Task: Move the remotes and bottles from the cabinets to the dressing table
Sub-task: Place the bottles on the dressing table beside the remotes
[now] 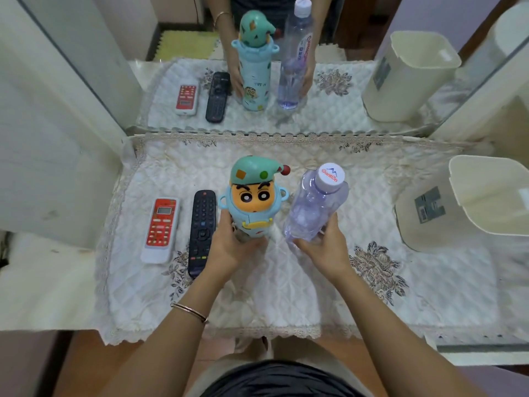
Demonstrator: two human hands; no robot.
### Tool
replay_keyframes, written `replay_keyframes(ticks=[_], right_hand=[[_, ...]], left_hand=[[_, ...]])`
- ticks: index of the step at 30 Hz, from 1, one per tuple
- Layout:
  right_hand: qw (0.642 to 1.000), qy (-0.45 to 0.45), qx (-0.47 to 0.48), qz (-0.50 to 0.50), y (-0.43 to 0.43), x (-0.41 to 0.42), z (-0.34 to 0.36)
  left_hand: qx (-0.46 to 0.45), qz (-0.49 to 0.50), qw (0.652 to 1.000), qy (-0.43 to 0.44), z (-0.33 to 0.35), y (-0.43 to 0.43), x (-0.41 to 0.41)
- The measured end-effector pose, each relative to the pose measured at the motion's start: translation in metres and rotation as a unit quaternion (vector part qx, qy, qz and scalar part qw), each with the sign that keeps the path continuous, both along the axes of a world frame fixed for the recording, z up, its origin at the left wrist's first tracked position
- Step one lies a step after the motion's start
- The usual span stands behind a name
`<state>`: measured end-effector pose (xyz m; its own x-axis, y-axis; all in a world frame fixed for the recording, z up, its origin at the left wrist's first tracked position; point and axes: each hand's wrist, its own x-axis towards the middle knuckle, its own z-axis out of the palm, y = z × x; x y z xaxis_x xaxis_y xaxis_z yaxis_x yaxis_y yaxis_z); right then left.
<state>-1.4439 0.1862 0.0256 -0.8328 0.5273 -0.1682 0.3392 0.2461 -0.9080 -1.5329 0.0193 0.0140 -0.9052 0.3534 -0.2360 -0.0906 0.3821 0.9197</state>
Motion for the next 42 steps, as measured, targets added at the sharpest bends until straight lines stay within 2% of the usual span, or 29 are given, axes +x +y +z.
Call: replay_keyframes(ticks=[7,13,16,20,22,25,27,30,34,37,39,41,42], right_hand=[[1.000,0.020,-0.008,-0.011,-0.001,0.001,-0.002],[1.000,0.022,-0.014,-0.002,-0.001,0.001,-0.001],[1.000,-0.002,-0.005,0.025,0.003,0.000,0.000],[0.996,-0.080,-0.010,0.047,0.008,0.009,0.001],[0.994,-0.101,0.001,0.031,0.006,0.018,0.002],[0.990,-0.135,0.034,-0.022,-0.005,0.037,0.005],[0.985,-0.144,0.061,-0.065,-0.017,0.055,0.005],[0.974,-0.145,0.048,-0.167,-0.042,0.094,0.007],[0.923,-0.148,0.021,-0.355,-0.111,0.176,0.006],[0.882,-0.225,-0.073,-0.406,-0.191,0.250,-0.005],[0.852,-0.253,-0.168,-0.427,-0.249,0.299,-0.018],[0.795,-0.259,-0.231,-0.497,-0.311,0.341,-0.035],[0.754,-0.274,-0.254,-0.540,-0.346,0.360,-0.043]], left_hand=[[-0.029,-0.027,0.999,0.016,0.007,-0.004,-0.002],[-0.010,-0.047,0.999,0.012,0.006,-0.006,-0.004],[-0.008,-0.059,0.998,0.008,0.007,-0.007,-0.005],[-0.001,-0.056,0.998,0.000,0.006,-0.011,-0.006],[-0.026,-0.026,0.999,-0.004,0.004,-0.018,0.001],[-0.111,-0.005,0.994,0.003,0.001,-0.036,0.017],[-0.131,-0.053,0.989,0.039,0.002,-0.047,0.029],[-0.133,-0.178,0.973,0.069,0.000,-0.058,0.037],[-0.114,-0.348,0.926,0.094,0.007,-0.060,0.055],[-0.120,-0.467,0.875,0.052,0.008,-0.065,0.094],[-0.171,-0.567,0.805,0.023,0.002,-0.067,0.130],[-0.257,-0.667,0.699,0.022,-0.016,-0.077,0.161],[-0.302,-0.706,0.640,0.004,-0.025,-0.085,0.176]])
